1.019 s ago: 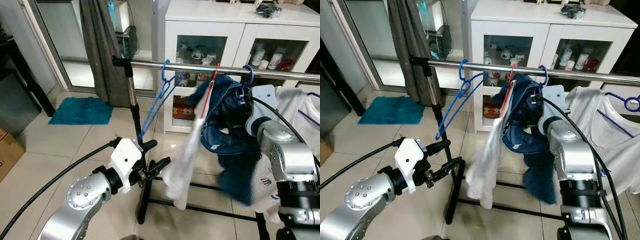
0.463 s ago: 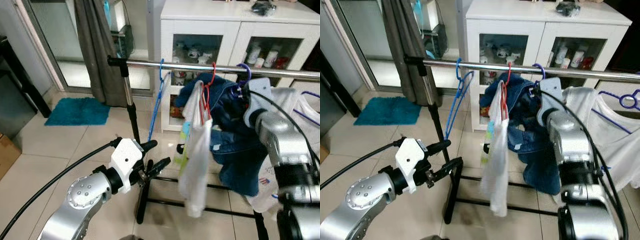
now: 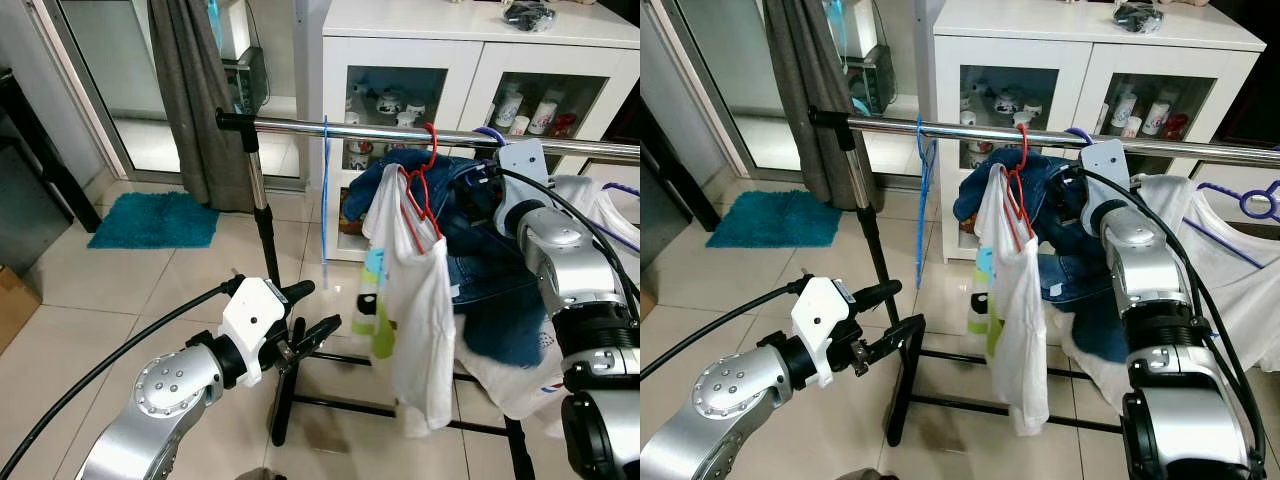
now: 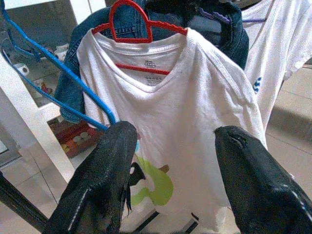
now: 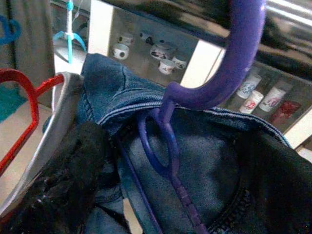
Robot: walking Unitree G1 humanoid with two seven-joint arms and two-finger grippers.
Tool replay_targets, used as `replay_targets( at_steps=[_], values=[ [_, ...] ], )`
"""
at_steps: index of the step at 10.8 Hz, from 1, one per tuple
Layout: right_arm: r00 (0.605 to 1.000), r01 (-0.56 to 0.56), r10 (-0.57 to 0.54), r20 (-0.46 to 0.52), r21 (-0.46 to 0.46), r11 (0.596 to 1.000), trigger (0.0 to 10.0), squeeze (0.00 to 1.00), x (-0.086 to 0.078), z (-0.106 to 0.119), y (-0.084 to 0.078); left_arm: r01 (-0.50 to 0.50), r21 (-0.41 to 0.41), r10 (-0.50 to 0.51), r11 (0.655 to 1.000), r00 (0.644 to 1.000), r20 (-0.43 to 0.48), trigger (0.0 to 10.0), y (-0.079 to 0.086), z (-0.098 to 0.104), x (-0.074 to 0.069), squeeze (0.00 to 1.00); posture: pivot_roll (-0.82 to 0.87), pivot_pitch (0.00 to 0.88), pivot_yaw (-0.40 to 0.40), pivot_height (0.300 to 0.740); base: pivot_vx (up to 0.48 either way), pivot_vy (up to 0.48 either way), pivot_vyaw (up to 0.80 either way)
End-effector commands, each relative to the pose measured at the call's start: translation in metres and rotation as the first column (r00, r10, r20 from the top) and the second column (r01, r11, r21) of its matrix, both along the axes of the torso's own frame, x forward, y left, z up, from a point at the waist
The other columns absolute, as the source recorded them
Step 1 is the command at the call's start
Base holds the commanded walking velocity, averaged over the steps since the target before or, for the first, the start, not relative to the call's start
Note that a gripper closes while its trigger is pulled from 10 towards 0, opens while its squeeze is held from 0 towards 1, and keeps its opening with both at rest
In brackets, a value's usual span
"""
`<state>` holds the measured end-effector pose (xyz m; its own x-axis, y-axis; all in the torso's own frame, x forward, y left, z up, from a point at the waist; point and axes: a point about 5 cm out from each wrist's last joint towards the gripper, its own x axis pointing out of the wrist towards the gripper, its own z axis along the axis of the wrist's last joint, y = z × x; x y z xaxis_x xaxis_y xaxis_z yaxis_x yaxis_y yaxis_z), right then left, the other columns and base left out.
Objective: Hang hanger
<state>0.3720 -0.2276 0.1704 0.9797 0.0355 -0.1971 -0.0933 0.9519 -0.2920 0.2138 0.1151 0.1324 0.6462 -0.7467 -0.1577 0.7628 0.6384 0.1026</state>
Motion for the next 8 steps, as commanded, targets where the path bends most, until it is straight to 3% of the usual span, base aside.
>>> replay_targets(
  at_steps=[1, 3, 5, 8],
  values=[
    [0.999, 0.0, 0.002, 0.044, -0.028, 1.0, 10.0, 0.0, 0.005, 0.013, -0.005, 0.001, 0.019, -0.001, 1.0, 1.0, 0.002, 10.0, 0.0, -0.002, -0.001, 0.0, -0.13, 0.0, 0.025, 0.74, 0.0, 0.0, 0.0],
    [0.997, -0.035, 0.041, 0.068, -0.089, 0.995, 10.0, 0.0, 0.005, 0.022, -0.019, -0.002, 0.025, 0.002, 1.0, 1.0, 0.005, 10.0, 0.002, -0.002, 0.0, 0.0, -0.12, 0.0, 0.023, 0.74, 0.0, 0.0, 0.0],
    [0.995, -0.099, 0.097, -0.023, -0.12, 0.988, 10.0, 0.0, 0.001, 0.01, -0.026, 0.005, 0.028, -0.005, 1.0, 1.0, -0.001, 10.0, 0.001, -0.004, 0.0, 0.0, -0.13, 0.0, 0.033, 0.74, 0.0, 0.0, 0.0],
    [0.986, -0.146, 0.139, -0.097, -0.066, 0.987, 10.0, 0.0, 0.005, -0.006, -0.016, 0.018, 0.034, -0.018, 0.999, 1.0, 0.003, 10.0, 0.001, -0.003, 0.003, 0.0, -0.13, 0.0, 0.044, 0.74, 0.0, 0.0, 0.0]
  ],
)
